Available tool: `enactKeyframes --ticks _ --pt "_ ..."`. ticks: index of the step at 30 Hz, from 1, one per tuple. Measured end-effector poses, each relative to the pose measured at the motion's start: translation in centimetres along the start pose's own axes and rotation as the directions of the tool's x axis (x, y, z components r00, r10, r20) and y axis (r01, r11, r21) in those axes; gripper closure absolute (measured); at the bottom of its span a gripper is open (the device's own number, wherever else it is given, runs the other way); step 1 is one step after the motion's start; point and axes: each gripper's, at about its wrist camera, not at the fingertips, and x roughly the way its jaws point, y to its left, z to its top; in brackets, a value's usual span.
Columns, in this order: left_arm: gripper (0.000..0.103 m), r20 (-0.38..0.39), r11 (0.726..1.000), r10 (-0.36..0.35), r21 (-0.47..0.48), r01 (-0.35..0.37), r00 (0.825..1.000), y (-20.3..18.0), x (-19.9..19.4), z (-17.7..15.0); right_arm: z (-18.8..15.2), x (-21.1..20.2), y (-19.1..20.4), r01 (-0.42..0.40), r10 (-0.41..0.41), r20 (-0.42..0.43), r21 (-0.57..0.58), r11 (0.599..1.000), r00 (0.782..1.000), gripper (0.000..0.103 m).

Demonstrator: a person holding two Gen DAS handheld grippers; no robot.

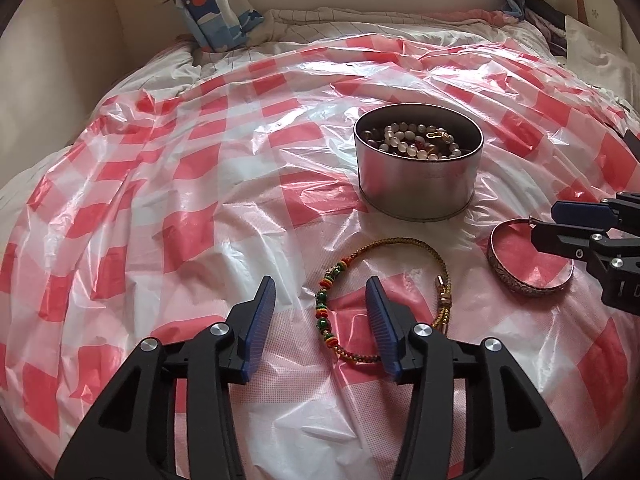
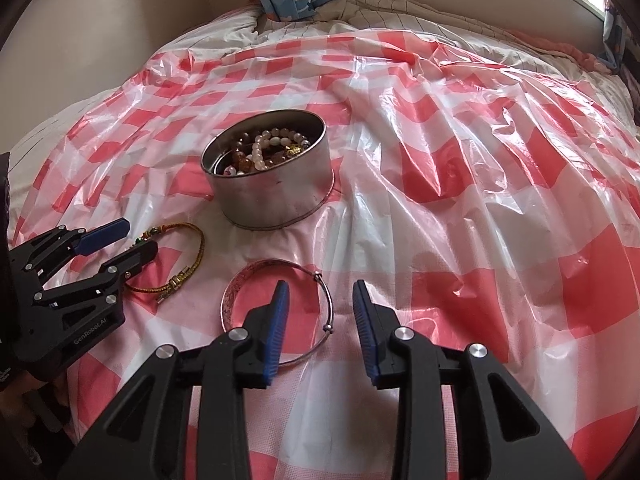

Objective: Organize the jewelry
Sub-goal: 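Close the left tool on the beaded cord bracelet while the right tool grasps the silver bangle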

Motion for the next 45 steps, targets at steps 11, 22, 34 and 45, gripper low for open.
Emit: enactKeyframes --ticks 11,22,34,45 --pt "0.063 -0.021 1.0 -0.004 0.0 0.004 1.0 -0.1 0.6 -0.1 -0.1 0.2 0.8 -0.019 0.019 -0.012 -0.021 1.0 1.0 0.042" --pt "0.095 -0.012 1.0 -0.006 0.01 0.006 1.0 -0.4 0.1 0.0 -0.3 0.5 0.7 0.015 -0.016 -0.03 -0.031 0.999 0.999 0.093" --pt "0.098 -0.011 0.997 -0.027 0.073 0.028 1.0 -1.8 0.1 -0.2 -0.5 0.7 0.6 0.01 -0.011 -0.036 -0.035 0.999 0.999 0.097" --pt "0.098 0.02 0.997 -0.023 0.069 0.022 1.0 -1.8 -0.5 0.1 0.3 -1.0 -0.2 -0.035 0.034 0.04 0.022 0.999 0.999 0.097"
